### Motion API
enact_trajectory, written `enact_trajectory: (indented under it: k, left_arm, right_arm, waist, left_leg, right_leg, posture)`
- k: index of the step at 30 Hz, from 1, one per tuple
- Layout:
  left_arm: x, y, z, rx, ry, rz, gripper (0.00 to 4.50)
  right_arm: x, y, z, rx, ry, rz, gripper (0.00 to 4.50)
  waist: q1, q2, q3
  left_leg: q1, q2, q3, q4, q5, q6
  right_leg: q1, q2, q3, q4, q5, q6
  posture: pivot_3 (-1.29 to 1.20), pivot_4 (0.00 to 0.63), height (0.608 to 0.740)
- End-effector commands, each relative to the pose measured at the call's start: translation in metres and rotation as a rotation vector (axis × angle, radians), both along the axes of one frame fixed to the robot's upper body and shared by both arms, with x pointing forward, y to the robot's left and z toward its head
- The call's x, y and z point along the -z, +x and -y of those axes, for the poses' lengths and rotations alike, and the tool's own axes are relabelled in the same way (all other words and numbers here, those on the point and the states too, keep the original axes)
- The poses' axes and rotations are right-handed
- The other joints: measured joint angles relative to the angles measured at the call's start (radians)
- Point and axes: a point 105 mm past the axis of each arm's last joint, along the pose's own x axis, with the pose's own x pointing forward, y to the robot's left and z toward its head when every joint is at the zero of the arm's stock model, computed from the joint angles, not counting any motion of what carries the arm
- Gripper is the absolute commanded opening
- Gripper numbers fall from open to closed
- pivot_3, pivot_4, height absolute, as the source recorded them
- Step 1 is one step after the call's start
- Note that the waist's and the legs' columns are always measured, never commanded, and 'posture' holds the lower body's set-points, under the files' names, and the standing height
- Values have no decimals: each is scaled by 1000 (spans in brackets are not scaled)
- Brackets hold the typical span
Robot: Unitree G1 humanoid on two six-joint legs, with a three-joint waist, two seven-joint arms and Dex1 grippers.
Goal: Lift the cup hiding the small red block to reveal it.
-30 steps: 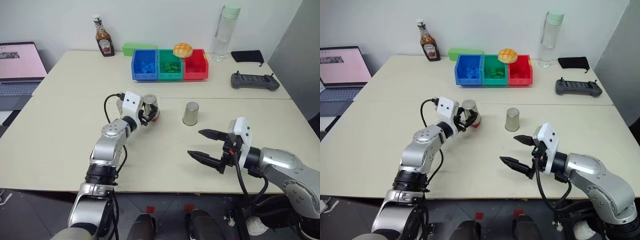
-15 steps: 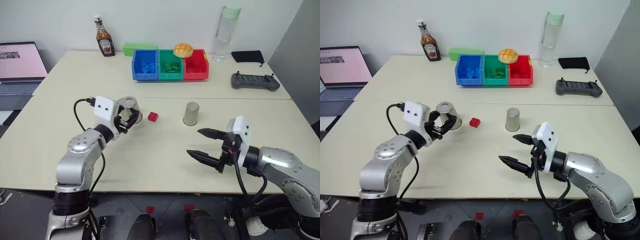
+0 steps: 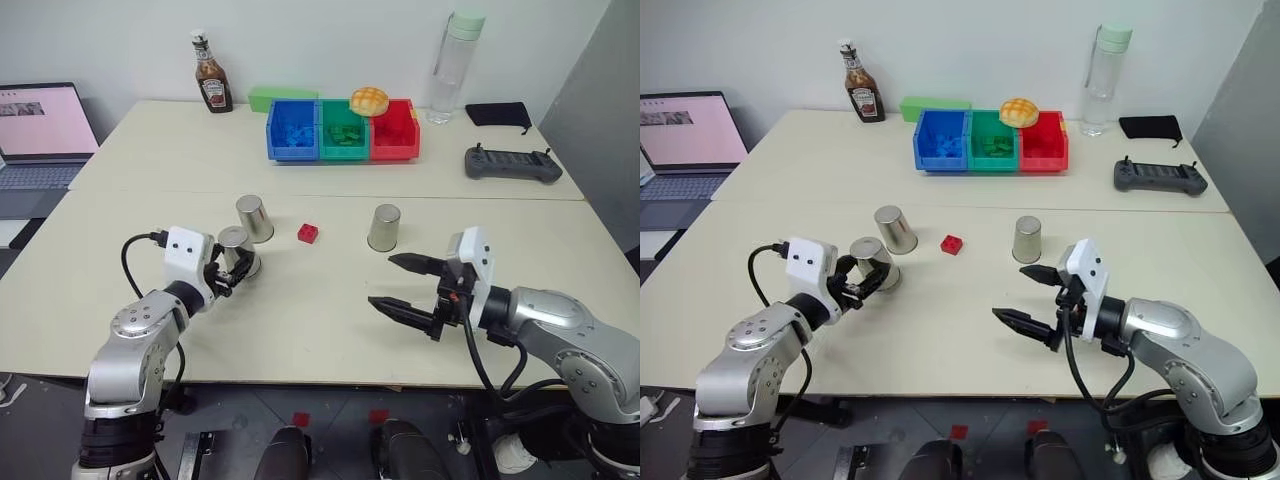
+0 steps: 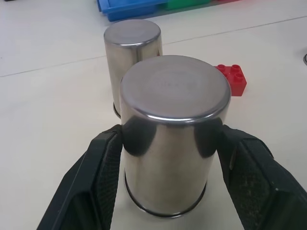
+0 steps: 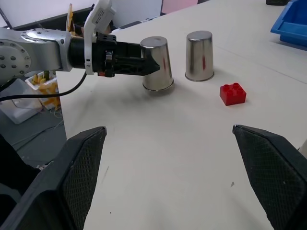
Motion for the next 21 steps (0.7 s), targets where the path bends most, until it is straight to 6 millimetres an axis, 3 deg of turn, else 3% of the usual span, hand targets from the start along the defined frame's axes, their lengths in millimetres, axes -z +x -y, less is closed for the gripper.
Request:
enact_trajectory:
  k: [1, 10, 21]
  left_arm:
    - [-6, 5, -2, 11, 14, 51, 2728]
    - [-3, 16, -9, 15, 23, 59, 2728]
    - [-1, 15, -11, 9, 19, 46, 2728]
  right_arm:
    - [-9, -3, -2, -23, 13, 44, 4500]
    - [-9, -4, -3, -22, 13, 45, 4500]
    - [-7, -5, -1, -17, 10, 43, 4500]
  waist:
    - [0, 0, 0]
    - [-1, 0, 0]
    - [-1, 0, 0]
  left_leg:
    - [0, 0, 0, 0, 0, 0]
    - [0, 0, 0, 0, 0, 0]
    - [0, 0, 0, 0, 0, 0]
  right_leg:
    - [0, 0, 0, 0, 0, 0]
    - [0, 0, 0, 0, 0, 0]
    - [0, 0, 0, 0, 0, 0]
  posture:
    - [0, 150, 740]
    - [0, 150, 740]
    - [0, 150, 740]
